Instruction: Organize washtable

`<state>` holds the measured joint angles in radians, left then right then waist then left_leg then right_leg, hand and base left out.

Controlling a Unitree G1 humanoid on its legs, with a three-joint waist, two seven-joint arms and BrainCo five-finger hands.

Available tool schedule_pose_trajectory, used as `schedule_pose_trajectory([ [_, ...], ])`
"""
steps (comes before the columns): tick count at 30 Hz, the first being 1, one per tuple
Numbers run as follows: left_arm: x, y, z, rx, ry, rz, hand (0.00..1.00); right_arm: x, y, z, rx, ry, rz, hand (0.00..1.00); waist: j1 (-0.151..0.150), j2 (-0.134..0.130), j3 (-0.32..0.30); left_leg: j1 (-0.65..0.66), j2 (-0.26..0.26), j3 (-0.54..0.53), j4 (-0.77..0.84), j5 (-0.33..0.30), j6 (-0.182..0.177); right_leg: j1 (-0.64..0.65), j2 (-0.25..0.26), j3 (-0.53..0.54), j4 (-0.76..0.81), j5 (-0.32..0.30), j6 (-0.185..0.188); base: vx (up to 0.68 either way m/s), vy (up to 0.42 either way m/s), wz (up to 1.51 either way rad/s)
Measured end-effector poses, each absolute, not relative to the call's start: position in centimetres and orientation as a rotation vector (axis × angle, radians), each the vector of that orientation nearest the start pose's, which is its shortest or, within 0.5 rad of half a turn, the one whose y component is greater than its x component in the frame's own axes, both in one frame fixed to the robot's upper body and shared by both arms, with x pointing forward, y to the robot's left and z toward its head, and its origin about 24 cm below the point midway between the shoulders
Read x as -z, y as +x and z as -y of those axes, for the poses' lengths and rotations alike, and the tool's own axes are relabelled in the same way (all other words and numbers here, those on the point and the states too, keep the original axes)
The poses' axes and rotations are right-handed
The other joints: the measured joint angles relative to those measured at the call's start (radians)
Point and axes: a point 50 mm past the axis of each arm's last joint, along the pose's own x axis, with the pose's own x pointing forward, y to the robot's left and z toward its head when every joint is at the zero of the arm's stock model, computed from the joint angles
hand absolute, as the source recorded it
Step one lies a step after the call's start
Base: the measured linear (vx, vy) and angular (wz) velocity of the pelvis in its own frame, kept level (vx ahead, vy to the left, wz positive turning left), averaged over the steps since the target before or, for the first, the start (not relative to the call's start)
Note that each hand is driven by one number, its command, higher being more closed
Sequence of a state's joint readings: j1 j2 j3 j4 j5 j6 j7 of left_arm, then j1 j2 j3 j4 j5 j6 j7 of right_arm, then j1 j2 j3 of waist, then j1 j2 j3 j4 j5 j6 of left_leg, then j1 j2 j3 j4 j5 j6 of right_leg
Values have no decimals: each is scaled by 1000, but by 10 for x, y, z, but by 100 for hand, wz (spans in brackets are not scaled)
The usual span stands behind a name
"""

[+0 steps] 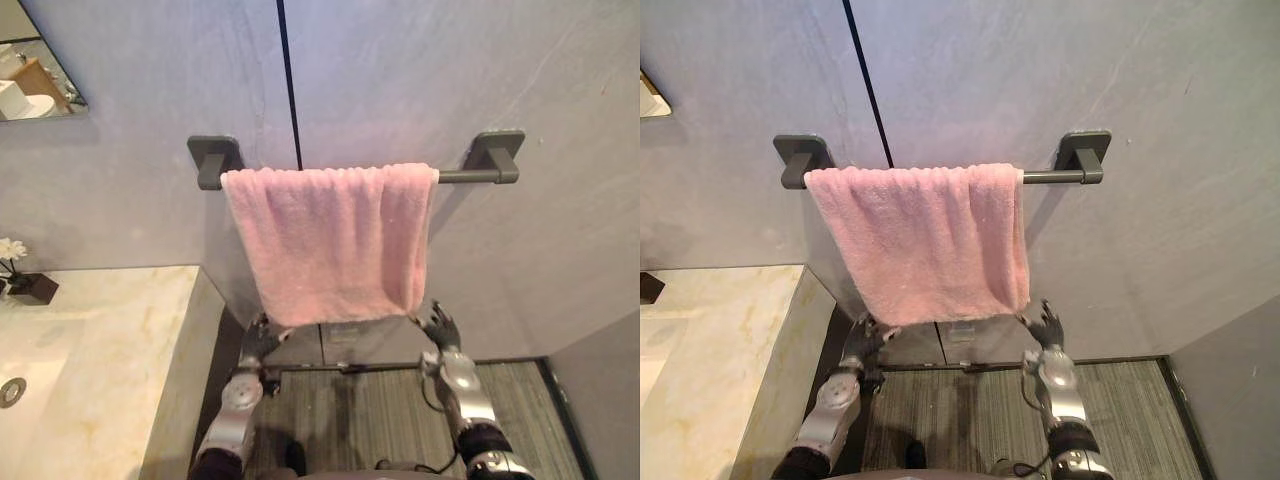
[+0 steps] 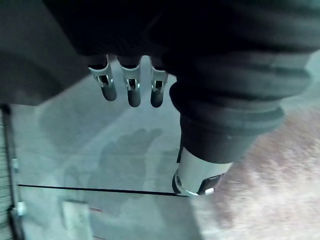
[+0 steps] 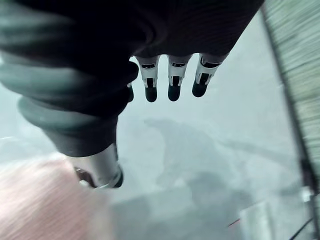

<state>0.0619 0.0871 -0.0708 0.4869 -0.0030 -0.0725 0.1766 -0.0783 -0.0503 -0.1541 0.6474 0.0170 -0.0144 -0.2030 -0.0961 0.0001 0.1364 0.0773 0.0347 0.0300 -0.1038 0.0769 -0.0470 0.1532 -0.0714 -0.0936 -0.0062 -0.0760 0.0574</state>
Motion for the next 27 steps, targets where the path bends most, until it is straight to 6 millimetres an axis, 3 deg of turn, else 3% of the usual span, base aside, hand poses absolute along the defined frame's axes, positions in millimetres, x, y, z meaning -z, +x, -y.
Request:
schedule_pose_trajectory([
  [4,71,204,-173,-146,114,-469,0,83,211,213,383,-82,-580,0,-1,0,0,1,1,1,0,0,0,-1,1,2,2,0,0,3,-6,-1],
  [8,57,207,-184,-208,78,-402,0,69,211,224,438,-65,-508,0,1,0,0,3,2,0,0,0,0,-3,1,1,3,0,0,0,0,0],
  [13,8,209,-219,-404,0,-176,0,21,203,269,663,-58,-283,0,3,0,-1,2,0,0,5,0,0,-2,0,3,7,0,0,0,0,0],
  [17,-36,209,-220,-434,-42,30,0,-31,198,282,731,-99,-49,0,0,-1,-4,3,1,2,6,0,0,-4,0,6,11,0,0,0,0,-1],
  [21,-94,205,-217,-442,-68,324,0,-106,197,269,680,-131,322,0,1,1,-17,4,2,8,6,0,1,-17,0,14,19,0,1,0,0,-5],
  [23,-110,201,-214,-423,-76,414,0,-130,198,254,607,-135,457,0,1,0,-21,5,2,9,6,0,1,-18,0,15,21,0,1,-18,-5,-3],
  [26,-120,204,-196,-271,-167,471,0,-160,206,221,347,-94,628,0,1,-1,-44,6,1,11,6,0,1,-19,-1,17,23,0,1,-20,-6,-1],
  [27,-122,207,-183,-161,-187,470,0,-171,213,202,198,-82,679,0,1,-1,-52,7,1,11,6,0,1,-19,0,18,25,0,1,-42,-13,1],
])
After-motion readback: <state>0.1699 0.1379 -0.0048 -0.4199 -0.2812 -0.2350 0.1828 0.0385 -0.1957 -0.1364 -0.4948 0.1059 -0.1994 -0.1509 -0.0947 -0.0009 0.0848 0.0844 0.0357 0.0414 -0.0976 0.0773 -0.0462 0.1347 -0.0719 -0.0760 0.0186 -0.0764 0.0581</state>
